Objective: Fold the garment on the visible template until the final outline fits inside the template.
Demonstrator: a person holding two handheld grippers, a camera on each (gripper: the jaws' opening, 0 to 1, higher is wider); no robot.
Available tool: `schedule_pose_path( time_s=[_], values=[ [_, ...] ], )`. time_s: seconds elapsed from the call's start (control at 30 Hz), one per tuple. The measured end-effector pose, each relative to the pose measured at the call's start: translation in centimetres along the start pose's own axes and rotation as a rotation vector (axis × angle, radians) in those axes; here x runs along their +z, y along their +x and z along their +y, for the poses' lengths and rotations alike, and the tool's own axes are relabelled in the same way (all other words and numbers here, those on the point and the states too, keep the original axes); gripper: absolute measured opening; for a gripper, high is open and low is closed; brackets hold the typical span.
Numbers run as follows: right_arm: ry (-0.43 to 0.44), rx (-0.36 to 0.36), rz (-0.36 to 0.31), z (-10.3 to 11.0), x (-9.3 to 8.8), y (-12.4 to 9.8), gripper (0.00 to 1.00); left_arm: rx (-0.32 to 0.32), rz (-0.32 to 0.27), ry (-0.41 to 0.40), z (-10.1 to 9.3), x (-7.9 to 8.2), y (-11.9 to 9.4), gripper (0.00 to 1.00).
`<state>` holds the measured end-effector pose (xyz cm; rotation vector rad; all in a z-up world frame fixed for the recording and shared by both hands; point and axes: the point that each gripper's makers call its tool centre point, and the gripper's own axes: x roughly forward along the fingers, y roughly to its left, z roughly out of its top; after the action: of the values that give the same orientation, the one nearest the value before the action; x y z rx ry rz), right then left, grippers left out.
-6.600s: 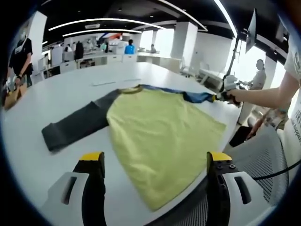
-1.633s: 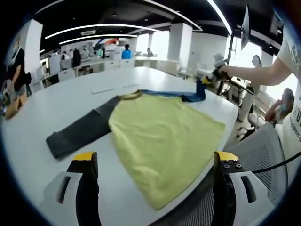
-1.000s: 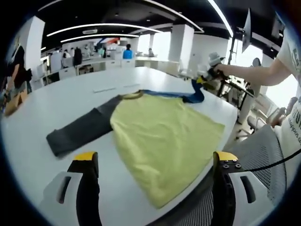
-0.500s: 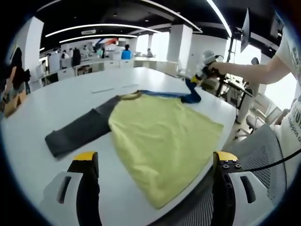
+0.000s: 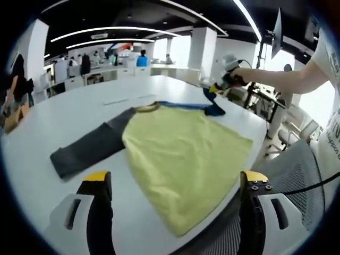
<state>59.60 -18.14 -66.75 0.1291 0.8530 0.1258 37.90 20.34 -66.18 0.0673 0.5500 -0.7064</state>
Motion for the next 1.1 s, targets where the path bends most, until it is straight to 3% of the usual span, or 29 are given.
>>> schedule_pose_path(
  time_s=[0.7,1.1],
  values=[
    [-0.039,0.057,-0.030,4.5,1.6,1.5,0.00,-0.027,0.006,0.012,-0.5,0.2,0.6,0.96],
    [-0.059,0.111,-0.041,8.1,2.6,2.4,0.00,-0.027,0.017,0.001,-0.4,-0.3,0.7,0.95]
  ],
)
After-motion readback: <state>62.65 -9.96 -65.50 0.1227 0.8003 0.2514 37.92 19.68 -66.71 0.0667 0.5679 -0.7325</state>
